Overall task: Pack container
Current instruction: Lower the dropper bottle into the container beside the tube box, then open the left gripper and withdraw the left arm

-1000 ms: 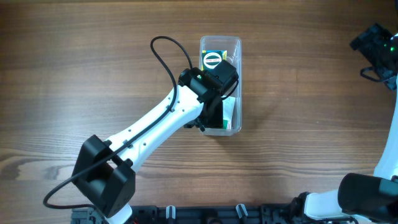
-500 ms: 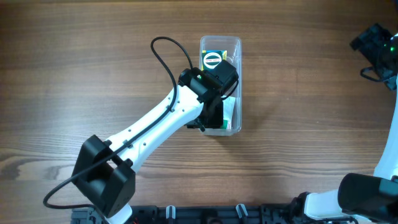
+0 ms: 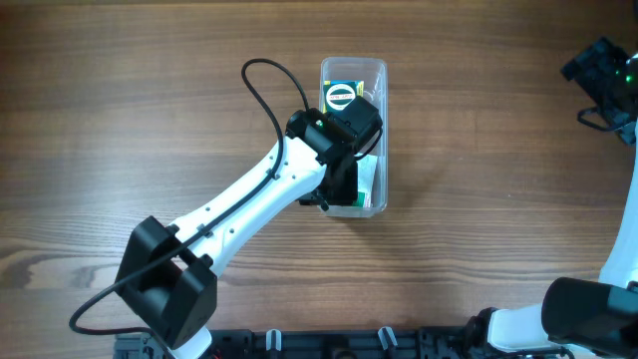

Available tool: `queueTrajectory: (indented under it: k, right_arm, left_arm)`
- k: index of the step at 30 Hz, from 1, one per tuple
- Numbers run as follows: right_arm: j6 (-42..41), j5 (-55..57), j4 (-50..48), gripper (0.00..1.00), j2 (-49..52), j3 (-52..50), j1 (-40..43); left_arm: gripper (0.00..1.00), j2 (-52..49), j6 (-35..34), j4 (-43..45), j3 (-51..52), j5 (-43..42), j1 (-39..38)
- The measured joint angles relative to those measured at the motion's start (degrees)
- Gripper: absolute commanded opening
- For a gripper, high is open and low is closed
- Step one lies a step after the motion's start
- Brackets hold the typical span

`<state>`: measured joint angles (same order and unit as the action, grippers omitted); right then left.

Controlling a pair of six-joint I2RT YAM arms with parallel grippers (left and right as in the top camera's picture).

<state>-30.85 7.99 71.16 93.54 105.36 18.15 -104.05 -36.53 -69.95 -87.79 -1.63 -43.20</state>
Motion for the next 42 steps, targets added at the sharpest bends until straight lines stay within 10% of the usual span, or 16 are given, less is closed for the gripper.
queueTrajectory:
  k: [42]
  right_arm:
    - [0.0,0.0,0.02,1.0,0.0,0.0,0.0]
  left_arm:
    - [0.34,0.0,1.97,-2.47,-3.65,-0.39,1.95]
